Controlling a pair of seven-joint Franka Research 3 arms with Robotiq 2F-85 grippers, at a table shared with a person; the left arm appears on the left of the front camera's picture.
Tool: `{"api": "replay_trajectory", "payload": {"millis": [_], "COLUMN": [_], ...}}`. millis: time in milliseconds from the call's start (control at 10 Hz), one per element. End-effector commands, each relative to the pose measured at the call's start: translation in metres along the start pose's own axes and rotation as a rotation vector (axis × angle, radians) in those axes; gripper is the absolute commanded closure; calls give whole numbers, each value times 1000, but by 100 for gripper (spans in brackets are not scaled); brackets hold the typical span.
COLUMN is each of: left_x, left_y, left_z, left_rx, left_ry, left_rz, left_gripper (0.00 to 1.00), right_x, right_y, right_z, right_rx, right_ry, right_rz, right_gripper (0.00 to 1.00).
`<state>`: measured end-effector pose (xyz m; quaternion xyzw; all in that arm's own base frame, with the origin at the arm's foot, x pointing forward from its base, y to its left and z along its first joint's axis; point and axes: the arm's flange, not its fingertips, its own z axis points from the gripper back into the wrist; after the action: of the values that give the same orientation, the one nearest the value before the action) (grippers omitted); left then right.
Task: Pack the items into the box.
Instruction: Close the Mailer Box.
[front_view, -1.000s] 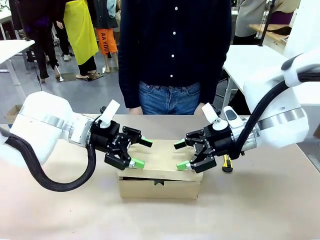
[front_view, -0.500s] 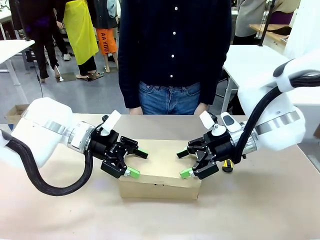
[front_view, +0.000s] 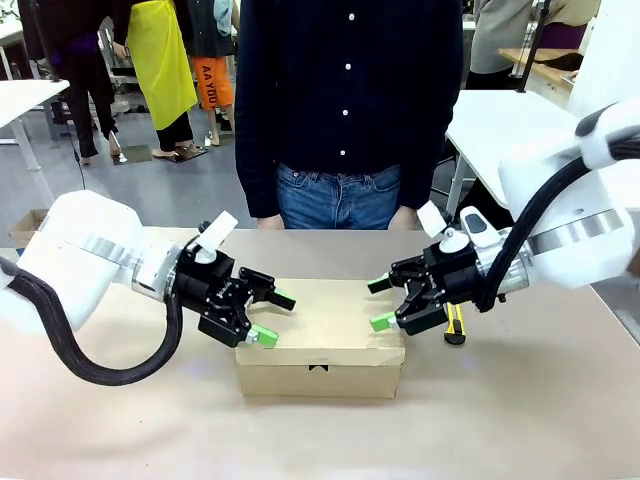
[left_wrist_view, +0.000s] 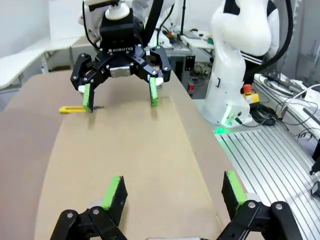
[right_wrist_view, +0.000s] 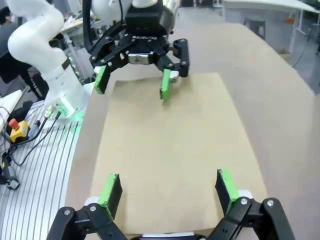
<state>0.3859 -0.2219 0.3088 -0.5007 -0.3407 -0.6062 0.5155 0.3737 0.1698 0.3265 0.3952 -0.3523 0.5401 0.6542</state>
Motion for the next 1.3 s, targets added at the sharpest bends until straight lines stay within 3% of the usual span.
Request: {"api": "replay_trajectory", "payload": {"millis": [0, 200, 400, 500, 800, 1100, 1200], "left_x": [31, 59, 65, 60, 30, -6, 8], "left_y": [-12, -36, -59, -68, -100, -115, -93], "left_z": [27, 67, 117, 145, 229, 274, 276], "left_rx": [61, 132, 224, 267, 420, 608, 511], "left_ry": [-85, -210, -259, -285, -245, -326, -274], "left_rz": [-28, 33, 239, 342, 645, 784, 700], "left_gripper": [0, 0, 0, 0, 0, 0, 0], "right_x": [14, 41, 44, 37, -12, -64, -5], "right_y": [37, 52, 68, 73, 85, 91, 12], "right_z": [32, 72, 113, 133, 197, 218, 242], "right_rx": [-91, -129, -136, -117, -8, -104, -44], "right_ry": [-104, -228, -228, -242, -261, -342, -289], "right_rz": [-16, -158, -423, -493, -714, -812, -749], "right_gripper": [0, 0, 0, 0, 0, 0, 0]}}
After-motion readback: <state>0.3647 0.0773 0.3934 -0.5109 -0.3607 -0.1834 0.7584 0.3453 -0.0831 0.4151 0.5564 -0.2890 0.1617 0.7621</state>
